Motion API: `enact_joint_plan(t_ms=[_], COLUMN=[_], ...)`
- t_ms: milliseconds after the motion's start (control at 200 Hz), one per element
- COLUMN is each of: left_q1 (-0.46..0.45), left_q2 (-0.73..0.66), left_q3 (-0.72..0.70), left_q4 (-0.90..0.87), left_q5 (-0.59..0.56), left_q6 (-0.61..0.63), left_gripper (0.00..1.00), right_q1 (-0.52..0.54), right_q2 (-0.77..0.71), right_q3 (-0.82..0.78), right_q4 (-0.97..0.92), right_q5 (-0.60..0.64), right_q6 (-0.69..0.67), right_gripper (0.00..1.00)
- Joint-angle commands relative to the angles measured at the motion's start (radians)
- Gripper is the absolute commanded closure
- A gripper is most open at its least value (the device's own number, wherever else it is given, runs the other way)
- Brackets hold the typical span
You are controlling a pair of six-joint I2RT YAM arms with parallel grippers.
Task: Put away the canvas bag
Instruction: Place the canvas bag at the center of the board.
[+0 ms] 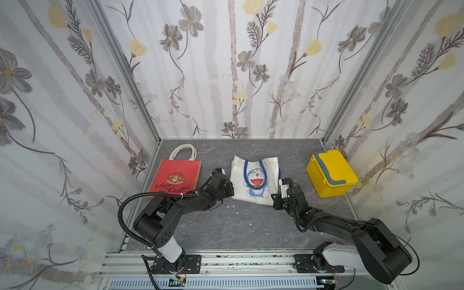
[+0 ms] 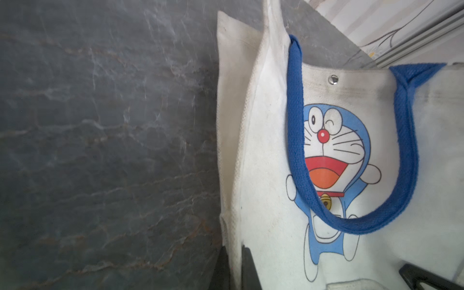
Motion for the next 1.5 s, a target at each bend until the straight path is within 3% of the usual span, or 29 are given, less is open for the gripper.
enact_joint_plan(t_ms=[0,125,285,425,709,859,919,989,1094,1234,1379,1494], left_q1=[0.024,0.033,0.048,0.047,0.019,-0.008,-0.021,-0.028,-0.028,-0.028,-0.038,-0.060], left_q2=[0.015,0.007,-0.063,-0.132,-0.269,-0.342,-0.365,-0.377,-0.408,-0.442,-0.424,-0.413], left_q3=[0.139,0.327,0.355,0.195,-0.167,-0.273,-0.317,-0.347,-0.372,-0.372,-0.368,-0.352], left_q4=[-0.080,-0.213,-0.224,-0.216,-0.134,-0.113,-0.082,-0.069,-0.076,-0.108,-0.100,-0.107], left_q5=[-0.007,-0.079,-0.085,-0.101,-0.084,-0.095,-0.090,-0.089,-0.121,-0.176,-0.187,-0.214], left_q6=[0.024,0.067,0.021,-0.088,-0.242,-0.303,-0.332,-0.350,-0.344,-0.312,-0.301,-0.299], left_gripper=[1.00,1.00,1.00,1.00,1.00,0.94,0.91,0.75,0.66,0.40,0.39,0.47], right_q1=[-0.006,-0.017,-0.022,-0.022,-0.013,-0.004,-0.004,-0.005,-0.005,0.000,0.035,0.095], right_q2=[0.036,0.065,0.058,0.056,-0.033,-0.114,-0.135,-0.151,-0.143,-0.142,-0.179,-0.201], right_q3=[0.130,0.288,0.407,0.362,-0.014,-0.085,-0.093,-0.104,-0.091,-0.082,-0.099,-0.098], right_q4=[-0.029,-0.115,-0.165,-0.205,-0.130,-0.188,-0.219,-0.226,-0.261,-0.241,-0.185,-0.144], right_q5=[-0.014,0.027,0.017,-0.057,-0.069,-0.048,-0.026,-0.007,0.027,0.047,0.143,0.212], right_q6=[-0.015,-0.067,-0.074,-0.001,0.172,0.190,0.182,0.181,0.171,0.138,0.108,0.031], right_gripper=[1.00,1.00,1.00,1.00,1.00,0.75,0.72,0.65,0.50,0.47,0.45,0.42])
